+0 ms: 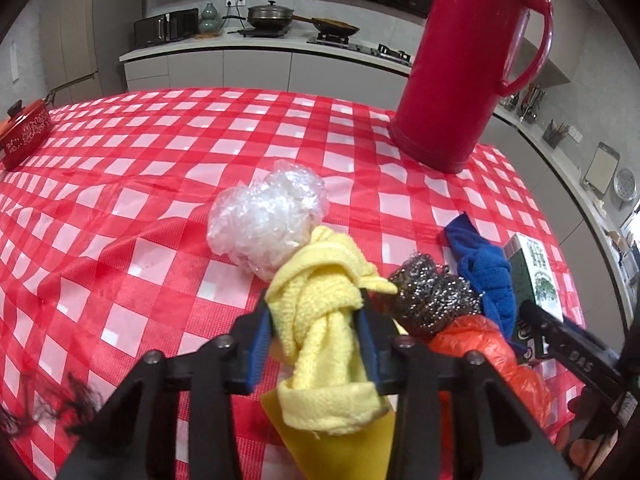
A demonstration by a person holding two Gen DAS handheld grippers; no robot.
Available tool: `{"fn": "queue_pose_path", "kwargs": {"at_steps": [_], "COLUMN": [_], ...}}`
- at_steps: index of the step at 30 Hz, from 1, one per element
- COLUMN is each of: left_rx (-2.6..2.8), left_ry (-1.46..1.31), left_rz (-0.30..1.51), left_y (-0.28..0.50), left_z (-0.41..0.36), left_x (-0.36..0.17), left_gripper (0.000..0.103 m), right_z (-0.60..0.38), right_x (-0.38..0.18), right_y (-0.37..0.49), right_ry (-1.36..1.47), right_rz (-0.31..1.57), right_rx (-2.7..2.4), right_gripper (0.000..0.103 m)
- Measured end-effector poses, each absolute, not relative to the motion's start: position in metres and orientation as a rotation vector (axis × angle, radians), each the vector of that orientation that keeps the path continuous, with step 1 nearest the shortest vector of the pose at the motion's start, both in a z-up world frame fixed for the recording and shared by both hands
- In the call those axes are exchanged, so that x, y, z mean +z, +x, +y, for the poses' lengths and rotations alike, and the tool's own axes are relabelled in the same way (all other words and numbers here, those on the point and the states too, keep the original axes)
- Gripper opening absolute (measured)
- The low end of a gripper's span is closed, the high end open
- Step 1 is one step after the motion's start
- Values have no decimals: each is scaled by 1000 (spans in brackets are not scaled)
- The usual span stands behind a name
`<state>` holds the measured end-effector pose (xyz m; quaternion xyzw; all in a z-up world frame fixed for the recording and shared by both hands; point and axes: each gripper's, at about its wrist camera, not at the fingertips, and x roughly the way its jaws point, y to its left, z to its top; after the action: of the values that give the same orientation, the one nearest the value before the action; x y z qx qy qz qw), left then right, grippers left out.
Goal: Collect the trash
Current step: 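Grasp the yellow cloth with the left gripper while the right grasps the green-printed milk carton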
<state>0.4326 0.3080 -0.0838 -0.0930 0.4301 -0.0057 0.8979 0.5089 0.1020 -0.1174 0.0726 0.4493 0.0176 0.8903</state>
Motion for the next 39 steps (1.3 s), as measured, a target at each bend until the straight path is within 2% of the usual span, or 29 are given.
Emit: {"fn": "queue_pose_path", "kwargs": {"at_steps": [7,17,39], "left_rx": [-15,-39,-271], "left_ry": [-207,-199,-126], "left_rz": [828,750,765], "left_y": [422,397,344], "left_z": [308,287,129], "left_x": [-66,-36,-19], "left_gripper": [37,37,37], "right_z": [100,76,-67], "right_x": [-112,-81,-52], "right_y": [502,464,360], "right_ry": [142,161,246], "right_rz": [905,830,775], "right_rx": [55,59,-90], "right_gripper": [57,56,56]}}
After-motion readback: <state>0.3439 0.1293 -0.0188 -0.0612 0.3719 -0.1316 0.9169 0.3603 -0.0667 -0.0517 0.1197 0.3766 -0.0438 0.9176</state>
